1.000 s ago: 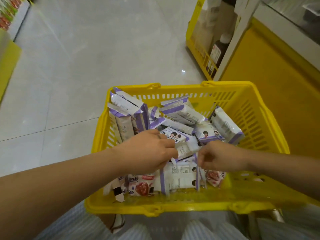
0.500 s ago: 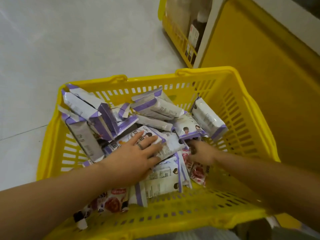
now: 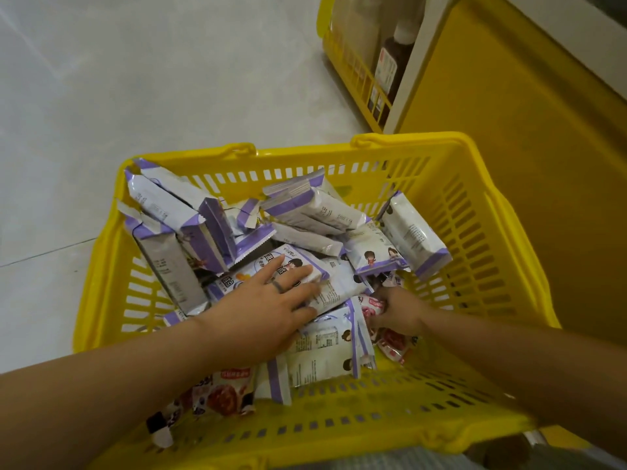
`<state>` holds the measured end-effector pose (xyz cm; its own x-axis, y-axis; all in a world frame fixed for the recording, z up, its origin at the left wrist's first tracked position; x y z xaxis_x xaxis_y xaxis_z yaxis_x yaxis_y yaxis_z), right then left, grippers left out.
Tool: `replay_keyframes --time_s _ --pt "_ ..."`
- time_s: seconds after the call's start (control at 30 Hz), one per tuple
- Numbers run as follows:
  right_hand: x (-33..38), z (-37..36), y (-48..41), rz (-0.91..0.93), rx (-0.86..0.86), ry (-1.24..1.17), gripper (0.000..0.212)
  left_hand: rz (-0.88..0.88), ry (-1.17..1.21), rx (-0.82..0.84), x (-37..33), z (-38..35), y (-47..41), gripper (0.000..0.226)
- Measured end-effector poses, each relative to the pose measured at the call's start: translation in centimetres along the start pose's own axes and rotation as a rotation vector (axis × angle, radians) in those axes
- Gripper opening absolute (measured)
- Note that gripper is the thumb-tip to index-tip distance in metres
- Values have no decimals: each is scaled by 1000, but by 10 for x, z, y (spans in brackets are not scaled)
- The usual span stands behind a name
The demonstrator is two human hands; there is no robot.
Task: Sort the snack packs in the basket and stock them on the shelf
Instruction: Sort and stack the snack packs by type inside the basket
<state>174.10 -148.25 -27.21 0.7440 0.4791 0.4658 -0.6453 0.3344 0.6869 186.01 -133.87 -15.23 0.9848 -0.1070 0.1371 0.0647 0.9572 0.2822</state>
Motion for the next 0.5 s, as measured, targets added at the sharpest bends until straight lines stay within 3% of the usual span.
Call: replay_keyframes --time_s 0.1,0.2,0.33,0.4,0.5 --pt "-8 5 6 -112 36 -8 44 -7 23 -14 1 -1 2 44" --pt "-14 11 16 -222 190 -8 49 -15 25 -25 2 -1 3 42" --pt "-17 11 19 -239 347 256 53 -14 30 -26 2 -3 2 42" --pt "-19 4 16 -188 312 205 67 -11 30 -27 1 -5 2 42" --pt "-18 -5 14 -152 180 -65 104 -10 30 -34 2 -5 3 42"
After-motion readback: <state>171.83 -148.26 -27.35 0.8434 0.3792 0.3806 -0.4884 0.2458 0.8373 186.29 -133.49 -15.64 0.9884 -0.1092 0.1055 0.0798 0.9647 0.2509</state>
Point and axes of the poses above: each hand's wrist, its own y-axis away from the middle knuckle, its own z-axis out of the back of the hand, x = y × z, the point moved 8 cm from there along -y, towards the middle knuckle, and after that the axes turned 10 degrees about z, right-handed, at the moved point
